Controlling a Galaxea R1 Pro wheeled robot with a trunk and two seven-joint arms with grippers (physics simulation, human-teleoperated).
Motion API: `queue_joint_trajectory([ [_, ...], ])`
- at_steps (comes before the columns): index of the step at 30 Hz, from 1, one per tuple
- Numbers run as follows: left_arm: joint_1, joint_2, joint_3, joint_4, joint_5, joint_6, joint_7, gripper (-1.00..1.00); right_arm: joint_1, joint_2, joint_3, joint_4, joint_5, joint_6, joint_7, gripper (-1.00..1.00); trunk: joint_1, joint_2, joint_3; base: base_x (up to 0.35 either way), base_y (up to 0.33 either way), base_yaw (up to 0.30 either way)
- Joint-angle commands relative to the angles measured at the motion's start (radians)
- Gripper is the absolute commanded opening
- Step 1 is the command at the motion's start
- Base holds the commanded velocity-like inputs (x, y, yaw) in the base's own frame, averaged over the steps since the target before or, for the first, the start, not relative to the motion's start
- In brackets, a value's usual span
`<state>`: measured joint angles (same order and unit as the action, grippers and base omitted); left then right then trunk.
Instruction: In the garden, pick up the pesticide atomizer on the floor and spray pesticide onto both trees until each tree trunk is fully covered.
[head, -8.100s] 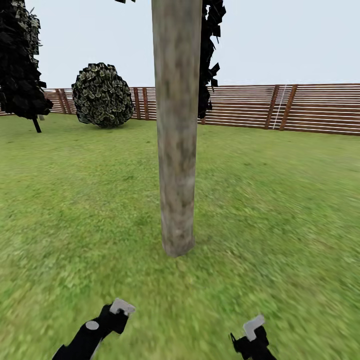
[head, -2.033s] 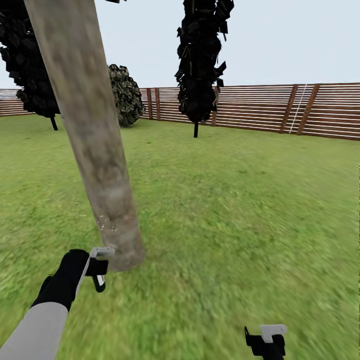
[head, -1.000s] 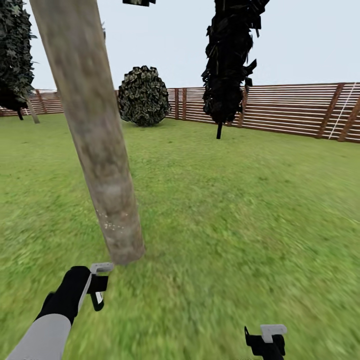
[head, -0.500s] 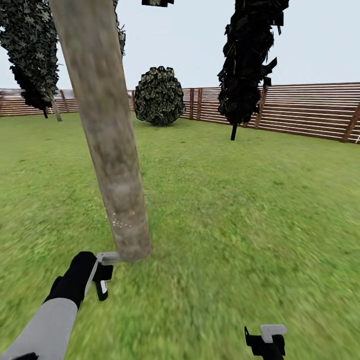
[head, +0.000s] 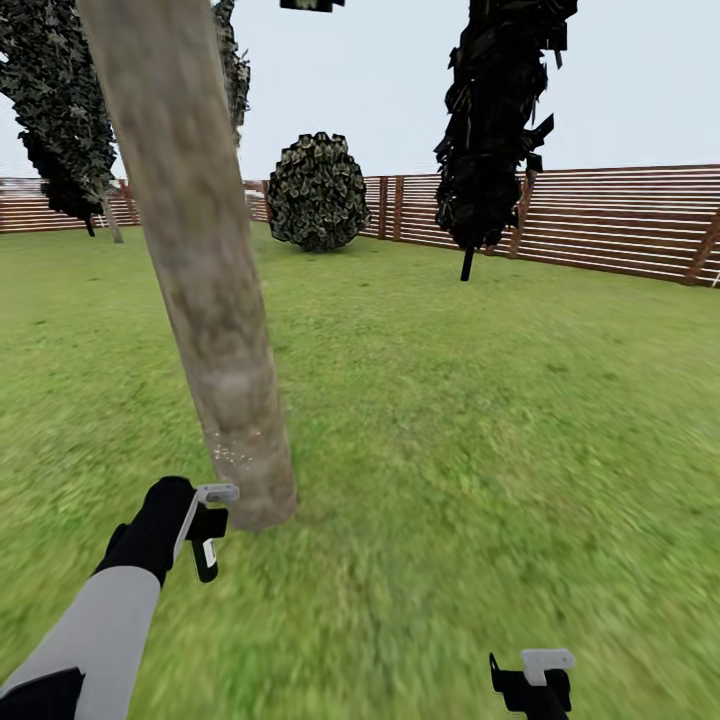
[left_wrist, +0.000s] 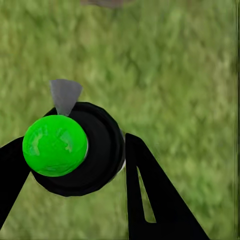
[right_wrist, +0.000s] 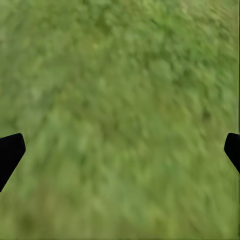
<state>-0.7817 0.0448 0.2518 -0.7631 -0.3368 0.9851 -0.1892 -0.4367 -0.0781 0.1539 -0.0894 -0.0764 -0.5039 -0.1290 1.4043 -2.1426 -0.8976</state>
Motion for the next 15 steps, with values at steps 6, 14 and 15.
queue_joint_trajectory([
  [6, 0.002, 0.0, 0.003, 0.0, -0.01, 0.003, -0.01, -1.0, 0.0, 0.0, 0.009, 0.0, -0.008, -0.002, -0.003, 1.0, 0.0, 0.0, -0.001, 0.153, -0.237, 0.105],
  [14, 0.019, 0.003, 0.003, 0.071, -0.013, -0.005, -0.01, -1.0, 0.0, 0.0, 0.009, 0.0, -0.008, -0.002, -0.003, 1.0, 0.0, 0.0, -0.001, 0.028, -0.269, 0.258],
  [15, 0.019, 0.003, 0.002, 0.074, -0.013, -0.006, -0.01, -1.0, 0.0, 0.0, 0.009, 0.0, -0.008, -0.002, -0.003, 1.0, 0.0, 0.0, -0.001, 0.055, -0.272, 0.12],
])
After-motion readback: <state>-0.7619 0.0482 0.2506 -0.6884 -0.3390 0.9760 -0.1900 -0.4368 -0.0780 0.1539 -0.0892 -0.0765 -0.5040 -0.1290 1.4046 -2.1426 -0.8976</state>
